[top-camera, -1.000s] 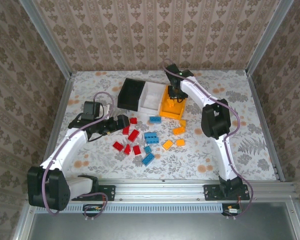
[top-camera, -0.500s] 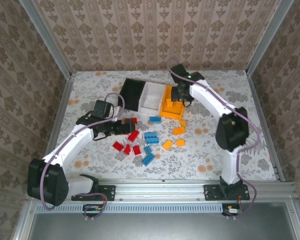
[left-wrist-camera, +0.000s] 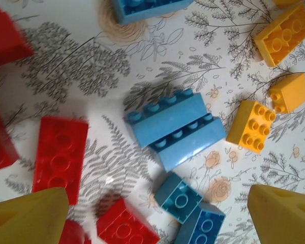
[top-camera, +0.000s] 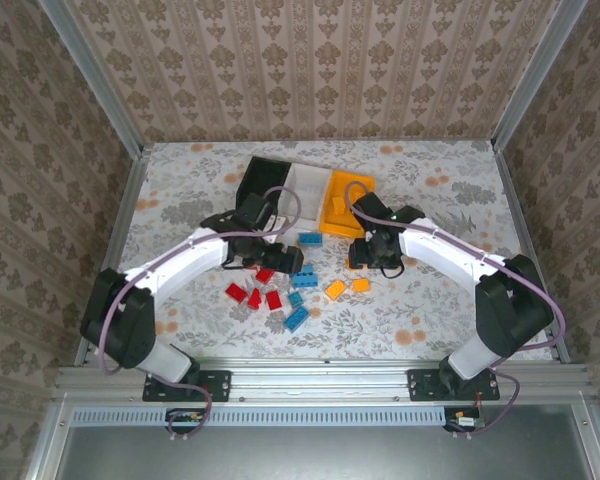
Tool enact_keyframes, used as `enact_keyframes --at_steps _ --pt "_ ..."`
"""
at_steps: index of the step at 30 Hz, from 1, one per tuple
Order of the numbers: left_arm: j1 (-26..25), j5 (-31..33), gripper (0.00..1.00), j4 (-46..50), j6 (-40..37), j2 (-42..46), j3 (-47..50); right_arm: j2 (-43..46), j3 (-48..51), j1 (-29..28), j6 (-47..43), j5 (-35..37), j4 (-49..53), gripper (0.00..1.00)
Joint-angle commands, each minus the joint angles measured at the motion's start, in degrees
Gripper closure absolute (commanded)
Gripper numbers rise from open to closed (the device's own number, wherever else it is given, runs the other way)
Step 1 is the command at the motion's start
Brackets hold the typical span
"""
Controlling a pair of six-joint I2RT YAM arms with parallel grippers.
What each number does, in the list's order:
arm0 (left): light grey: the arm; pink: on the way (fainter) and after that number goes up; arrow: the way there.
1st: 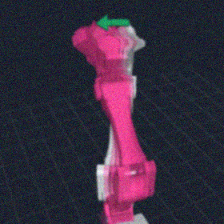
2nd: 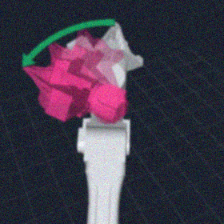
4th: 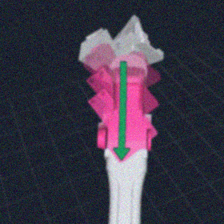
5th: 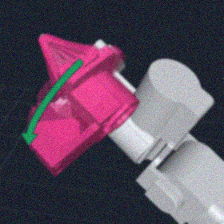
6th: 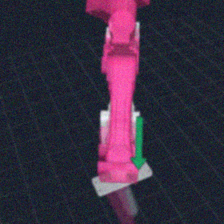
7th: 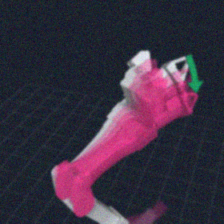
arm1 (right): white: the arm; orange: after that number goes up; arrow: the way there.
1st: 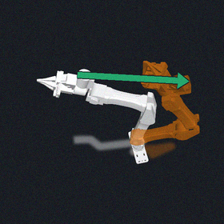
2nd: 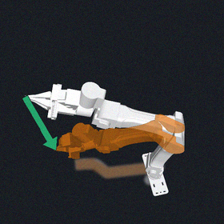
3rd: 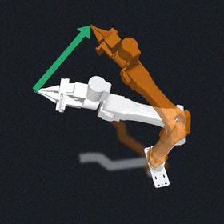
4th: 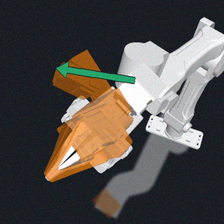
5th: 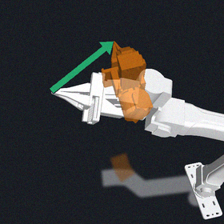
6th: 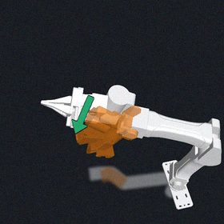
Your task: Sort the legos into containers by color
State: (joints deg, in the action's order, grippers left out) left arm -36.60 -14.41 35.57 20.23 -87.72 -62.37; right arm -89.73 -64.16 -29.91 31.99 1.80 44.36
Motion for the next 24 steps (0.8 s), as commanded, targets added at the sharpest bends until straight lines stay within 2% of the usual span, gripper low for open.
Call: enact_keyframes --at_steps 1,12,16,24 --pt "-0.28 2.71 0.08 -0.54 -0.74 -4.49 -4.80 3.26 2.12 0.03 3.42 -2.36 -4.37 0.39" --pt "-3.84 7.61 0.06 -6.03 1.12 -19.09 -13.90 8.73 5.85 1.91 4.36 -0.48 -6.08 0.34" --pt "-4.57 8.34 0.05 -7.86 1.43 -22.94 -16.07 9.56 7.47 3.51 4.28 -0.99 -6.45 0.33" --pt "-4.61 13.96 0.04 -7.34 -0.23 -28.13 -21.16 11.95 10.59 5.12 5.18 -2.96 -8.67 0.33"
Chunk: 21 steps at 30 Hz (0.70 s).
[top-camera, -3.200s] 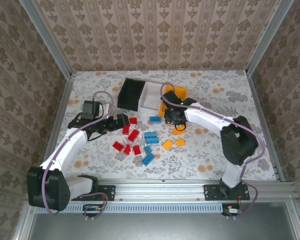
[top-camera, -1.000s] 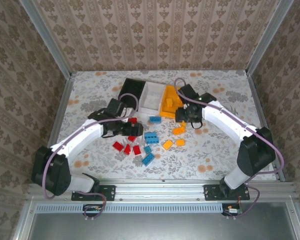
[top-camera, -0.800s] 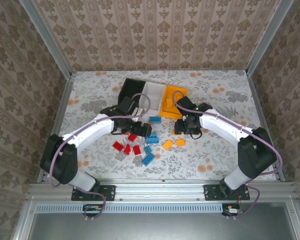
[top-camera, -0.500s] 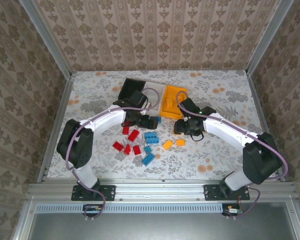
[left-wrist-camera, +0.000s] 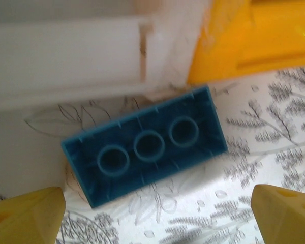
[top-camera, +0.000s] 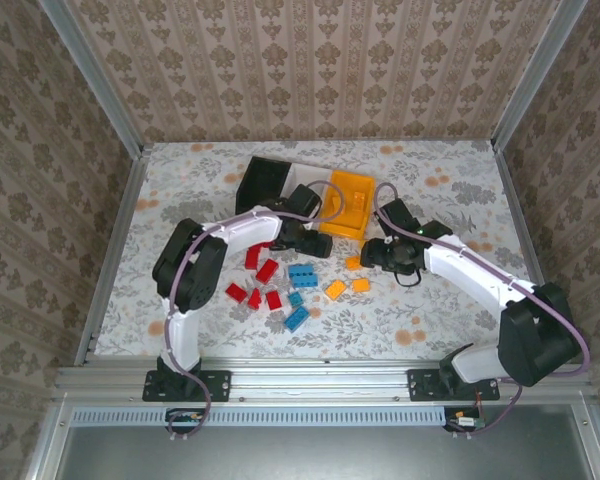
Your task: Sort the legos into containers by color
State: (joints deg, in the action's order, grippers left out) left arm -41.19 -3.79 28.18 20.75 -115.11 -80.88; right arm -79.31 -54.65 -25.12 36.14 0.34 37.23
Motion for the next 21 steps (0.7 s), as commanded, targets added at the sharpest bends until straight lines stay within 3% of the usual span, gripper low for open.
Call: enact_keyframes --at_steps 1,12,21 --pt "-0.02 3.59 0.04 0.04 -0.99 -1.19 -3.14 1.45 1.21 0.41 1.06 -1.58 -1.70 0.33" --pt "-0.01 5.01 0.07 0.62 -1.02 -6.71 -7.81 0.31 0.81 1.12 1.04 -2.97 -2.60 0.33" --pt "-0.02 5.63 0.20 0.60 -0.80 -8.74 -9.30 -0.06 0.95 1.08 1.30 -4.18 -3.34 0.33"
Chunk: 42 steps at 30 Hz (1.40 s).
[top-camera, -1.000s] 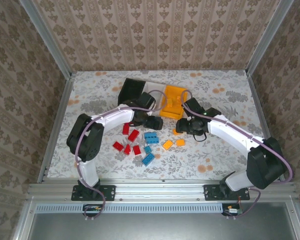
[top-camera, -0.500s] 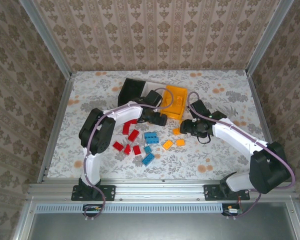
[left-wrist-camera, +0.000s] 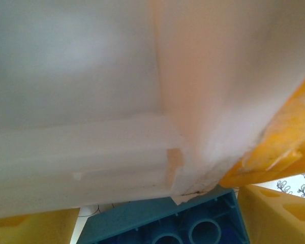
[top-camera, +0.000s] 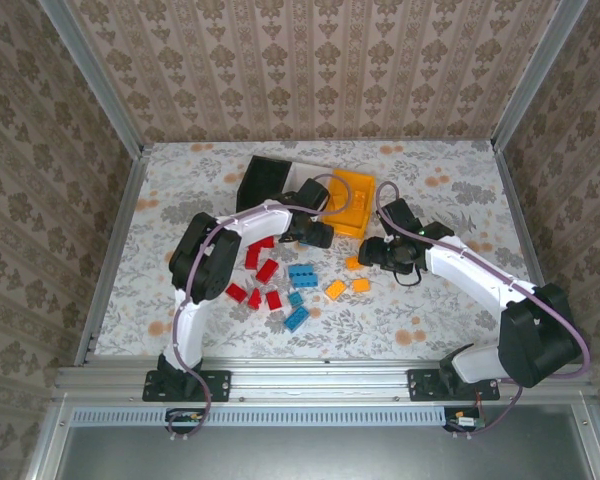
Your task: Sort the legos into containers by color
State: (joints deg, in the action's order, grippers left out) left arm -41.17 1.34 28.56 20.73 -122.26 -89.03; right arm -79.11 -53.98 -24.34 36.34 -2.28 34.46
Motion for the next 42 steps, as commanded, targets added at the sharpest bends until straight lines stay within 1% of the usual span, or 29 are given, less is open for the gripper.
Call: enact_keyframes --at_steps 1,3,6,7,12,17,21,24,27,33,38,42 --pt "-0.05 0.42 0.23 0.27 -0.79 -1.64 -1.19 -0.30 0.23 0.34 1.17 -1.59 -0.62 0.33" --pt "-0.04 0.17 0.26 0.54 -0.78 -1.52 -1.18 -0.25 0.19 0.34 1.19 -1.66 -0.54 0.33" --pt "0.01 -0.03 0.34 0.58 -0.69 -0.52 -0.23 -0.25 0.20 0.34 1.36 -1.54 -0.61 0.33" --pt "-0.01 0.05 0.34 0.54 -0.67 0.17 0.43 -0.26 0.19 0.29 1.37 -1.53 -0.70 0.33" --pt "0.19 0.25 0.35 1.22 -0.23 4.84 4.12 -0.25 0.33 0.26 1.71 -1.60 -1.15 0.33" --pt "0.63 0.15 0.35 1.41 0.42 12.84 9.90 -0.25 0.28 0.24 1.70 -1.41 -1.17 0.33" --pt "2.29 -0.76 0.35 1.80 0.43 18.52 10.89 -0.25 0.51 0.26 1.55 -1.23 -1.15 0.34" --pt "4.51 -2.28 0.35 3.83 -1.25 18.72 5.49 -0.25 0.97 0.17 1.63 -1.49 -1.23 0.34" --pt "6.45 -1.91 0.35 6.76 -4.64 14.92 -3.78 -0.02 1.98 -0.17 2.23 -1.32 -1.46 0.34" --pt "10.18 -3.04 0.35 13.88 -7.69 -0.20 -25.33 2.09 4.59 -1.06 2.69 -0.16 -0.24 0.34" --pt "10.63 -2.46 0.34 19.22 -9.03 -10.45 -39.55 4.59 6.99 -1.24 3.52 0.67 0.52 0.34" --pt "10.75 -1.97 0.34 23.35 -9.46 -15.98 -47.03 5.50 7.92 -1.24 3.91 0.92 0.70 0.34"
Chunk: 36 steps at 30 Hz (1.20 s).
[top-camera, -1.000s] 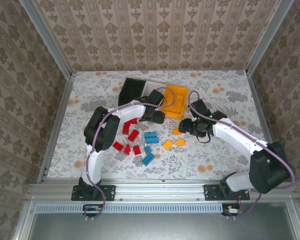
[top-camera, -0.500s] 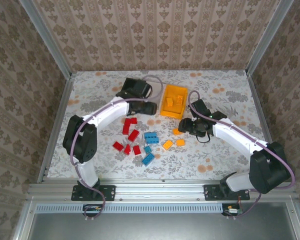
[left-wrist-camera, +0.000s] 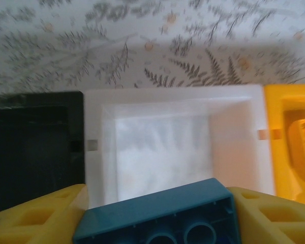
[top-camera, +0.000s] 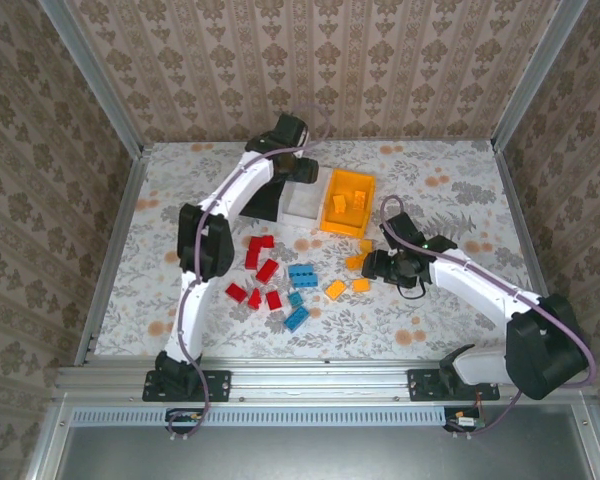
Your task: Sort the legos into containers by color
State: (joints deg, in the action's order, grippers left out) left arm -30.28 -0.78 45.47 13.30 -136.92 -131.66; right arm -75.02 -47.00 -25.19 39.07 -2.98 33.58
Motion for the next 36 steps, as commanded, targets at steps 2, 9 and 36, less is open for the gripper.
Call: enact_keyframes --at_steps 2,9,36 --pt "-0.21 -0.02 0.34 6.86 -2.05 -2.27 -5.11 1.29 1.04 -0.39 1.27 1.74 1.41 0.34" --pt "-0.70 -0.13 0.26 7.38 -1.71 -3.42 -4.75 -0.70 0.01 -0.47 0.78 1.55 0.73 0.33" --pt "-0.57 -3.01 0.08 -4.17 5.08 48.42 51.18 -22.40 -18.46 -5.48 -12.97 7.61 7.61 0.19"
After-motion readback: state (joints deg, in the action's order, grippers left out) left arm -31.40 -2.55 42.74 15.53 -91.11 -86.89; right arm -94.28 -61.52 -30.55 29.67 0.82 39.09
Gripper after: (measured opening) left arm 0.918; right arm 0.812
